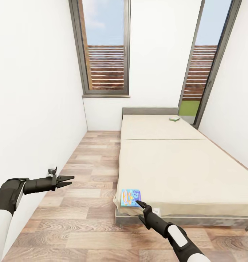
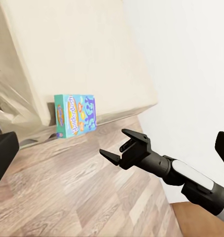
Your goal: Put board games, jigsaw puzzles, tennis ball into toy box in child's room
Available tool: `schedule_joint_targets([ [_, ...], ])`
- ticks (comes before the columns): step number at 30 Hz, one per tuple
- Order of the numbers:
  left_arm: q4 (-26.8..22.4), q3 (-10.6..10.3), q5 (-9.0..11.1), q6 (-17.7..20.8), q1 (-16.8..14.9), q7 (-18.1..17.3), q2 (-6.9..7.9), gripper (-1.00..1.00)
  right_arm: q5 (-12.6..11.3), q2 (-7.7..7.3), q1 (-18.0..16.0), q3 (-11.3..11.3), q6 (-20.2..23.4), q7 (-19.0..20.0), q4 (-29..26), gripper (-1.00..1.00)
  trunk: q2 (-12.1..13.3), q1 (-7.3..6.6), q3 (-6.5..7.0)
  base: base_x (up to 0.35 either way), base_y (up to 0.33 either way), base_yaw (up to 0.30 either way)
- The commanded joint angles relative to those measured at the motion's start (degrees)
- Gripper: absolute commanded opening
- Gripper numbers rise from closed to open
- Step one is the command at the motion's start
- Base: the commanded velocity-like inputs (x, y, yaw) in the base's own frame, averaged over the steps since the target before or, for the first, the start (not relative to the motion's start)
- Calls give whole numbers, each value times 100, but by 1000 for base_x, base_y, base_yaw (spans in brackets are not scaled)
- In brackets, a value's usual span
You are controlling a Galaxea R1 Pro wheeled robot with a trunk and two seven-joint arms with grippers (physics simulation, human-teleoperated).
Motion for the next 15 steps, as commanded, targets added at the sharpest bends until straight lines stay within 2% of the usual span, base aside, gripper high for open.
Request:
schedule_joint_targets([
  [1,-4,21,-60,60,-6,-48,-5,100,-21,1,-4,-46,50,-1,-2,100,-44,22,-24,0,0,0],
  [6,-13,21,-56,84,-7,-48,-30,100,-26,-23,-4,-59,50,15,-7,100,-245,132,-114,0,0,0],
  [15,-35,20,-59,128,-8,-48,-177,100,-30,-113,-4,-66,49,61,-27,100,-606,329,-275,0,0,0],
])
